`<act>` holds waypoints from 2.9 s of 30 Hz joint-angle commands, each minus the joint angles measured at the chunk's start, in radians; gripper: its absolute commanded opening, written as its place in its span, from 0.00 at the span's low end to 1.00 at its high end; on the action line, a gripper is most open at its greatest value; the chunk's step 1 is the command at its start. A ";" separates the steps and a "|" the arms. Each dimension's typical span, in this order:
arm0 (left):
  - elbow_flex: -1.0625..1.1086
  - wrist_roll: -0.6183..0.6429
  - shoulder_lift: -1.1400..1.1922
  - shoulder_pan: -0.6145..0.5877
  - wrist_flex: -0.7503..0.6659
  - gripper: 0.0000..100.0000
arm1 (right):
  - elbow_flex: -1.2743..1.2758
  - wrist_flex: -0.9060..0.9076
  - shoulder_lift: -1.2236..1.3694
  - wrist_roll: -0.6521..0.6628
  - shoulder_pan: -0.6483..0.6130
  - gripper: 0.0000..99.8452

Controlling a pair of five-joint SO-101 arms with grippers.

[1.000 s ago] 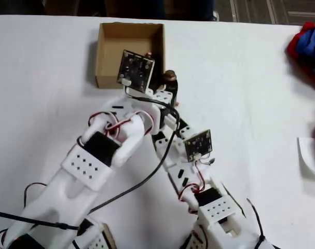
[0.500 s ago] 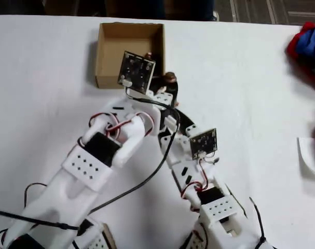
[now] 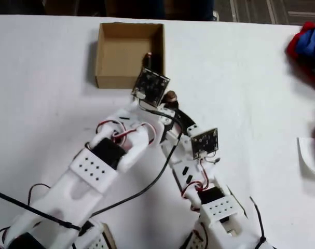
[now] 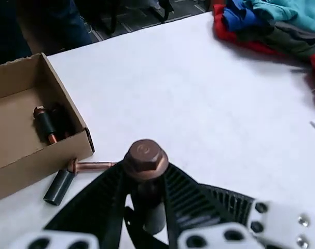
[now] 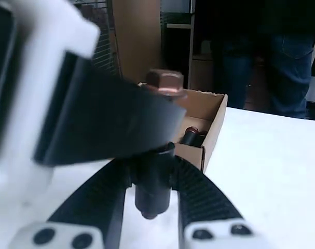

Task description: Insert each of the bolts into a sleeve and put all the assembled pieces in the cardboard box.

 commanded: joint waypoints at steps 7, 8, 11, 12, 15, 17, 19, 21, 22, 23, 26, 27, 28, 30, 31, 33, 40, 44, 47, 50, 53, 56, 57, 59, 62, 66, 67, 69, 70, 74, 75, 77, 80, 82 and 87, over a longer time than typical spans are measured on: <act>-0.074 -0.028 -0.064 -0.011 0.106 0.03 | 0.011 0.001 -0.015 0.002 0.012 0.02; -0.077 -0.029 -0.077 -0.023 0.117 0.03 | 0.011 0.001 -0.015 0.002 0.012 0.02; -0.073 -0.029 -0.109 -0.068 0.158 0.07 | 0.011 0.001 -0.015 0.002 0.012 0.02; -0.070 -0.028 -0.123 -0.084 0.176 0.10 | 0.011 0.001 -0.013 0.002 0.012 0.02; -0.068 -0.025 -0.157 -0.118 0.229 0.14 | 0.011 0.001 -0.013 0.002 0.012 0.02; -0.068 -0.025 -0.180 -0.120 0.247 0.14 | 0.011 0.001 -0.013 0.002 0.012 0.02; -0.068 -0.025 -0.203 -0.117 0.247 0.13 | 0.011 0.001 -0.012 0.002 0.012 0.02; -0.071 -0.025 -0.221 -0.118 0.244 0.13 | 0.011 0.001 -0.012 0.002 0.012 0.02; -0.074 -0.025 -0.229 -0.120 0.244 0.13 | 0.011 0.004 -0.012 0.002 0.012 0.02; -0.076 -0.026 -0.236 -0.129 0.244 0.13 | 0.011 0.013 -0.012 0.002 0.012 0.02; -0.068 -0.032 -0.272 -0.218 0.247 0.12 | 0.011 0.084 -0.013 -0.006 0.013 0.02; -0.065 -0.054 -0.285 -0.265 0.259 0.13 | 0.011 0.116 -0.013 -0.006 0.015 0.02; -0.058 -0.109 -0.296 -0.318 0.278 0.13 | 0.011 0.150 -0.019 -0.006 0.025 0.02; -0.030 -0.261 -0.307 -0.393 0.302 0.14 | 0.011 0.174 -0.021 -0.009 0.068 0.02; 0.001 -0.321 -0.316 -0.430 0.302 0.14 | 0.011 0.179 -0.021 -0.028 0.091 0.02; 0.070 -0.416 -0.324 -0.506 0.310 0.12 | -0.002 0.191 -0.021 -0.124 0.116 0.02; 0.326 -0.526 -0.416 -0.667 0.221 0.06 | -0.582 0.846 0.105 -0.198 0.084 0.02; 0.421 -0.517 -0.430 -0.752 0.143 0.06 | -1.056 1.056 0.392 -0.196 0.064 0.02; 0.432 -0.408 -0.416 -0.847 0.120 0.06 | -1.386 1.153 0.641 -0.206 0.067 0.02; 0.433 -0.324 -0.387 -0.905 0.123 0.06 | -1.642 1.173 0.849 -0.206 0.127 0.02; 0.444 -0.315 -0.345 -0.913 0.120 0.06 | -1.769 1.187 0.984 -0.207 0.147 0.02; 0.443 -0.315 -0.301 -0.913 0.115 0.06 | -1.883 1.164 1.098 -0.196 0.125 0.02; 0.440 -0.315 -0.288 -0.913 0.115 0.06 | -1.936 1.159 1.142 -0.196 0.117 0.02; 0.440 -0.315 -0.267 -0.913 0.094 0.06 | -2.076 1.156 1.253 -0.196 0.114 0.02; 0.444 -0.315 -0.241 -0.911 0.074 0.06 | -2.329 1.155 1.478 -0.196 0.104 0.02; 0.446 -0.313 -0.221 -0.911 0.074 0.06 | -2.713 1.204 1.787 -0.196 0.084 0.02; 0.446 -0.313 -0.218 -0.911 0.074 0.06 | -2.802 1.231 1.856 -0.196 0.077 0.02; 0.446 -0.313 -0.215 -0.911 0.074 0.06 | -2.967 1.297 1.975 -0.196 0.058 0.02; 0.446 -0.313 -0.215 -0.910 0.074 0.06 | -3.033 1.322 2.029 -0.196 0.050 0.02; 0.447 -0.313 -0.215 -0.868 0.081 0.06 | -3.196 1.348 2.189 -0.196 0.022 0.02; 0.447 -0.313 -0.215 -0.853 0.081 0.06 | -3.207 1.346 2.209 -0.196 0.019 0.02; 0.464 -0.316 -0.221 -0.825 0.075 0.06 | -3.208 1.346 2.233 -0.196 0.016 0.02; 0.484 -0.321 -0.221 -0.795 0.075 0.06 | -3.208 1.345 2.255 -0.196 0.018 0.02; 0.489 -0.322 -0.221 -0.786 0.075 0.06 | -3.208 1.345 2.265 -0.196 0.019 0.02; 0.489 -0.322 -0.221 -0.786 0.074 0.06 | -3.208 1.345 2.299 -0.196 0.022 0.02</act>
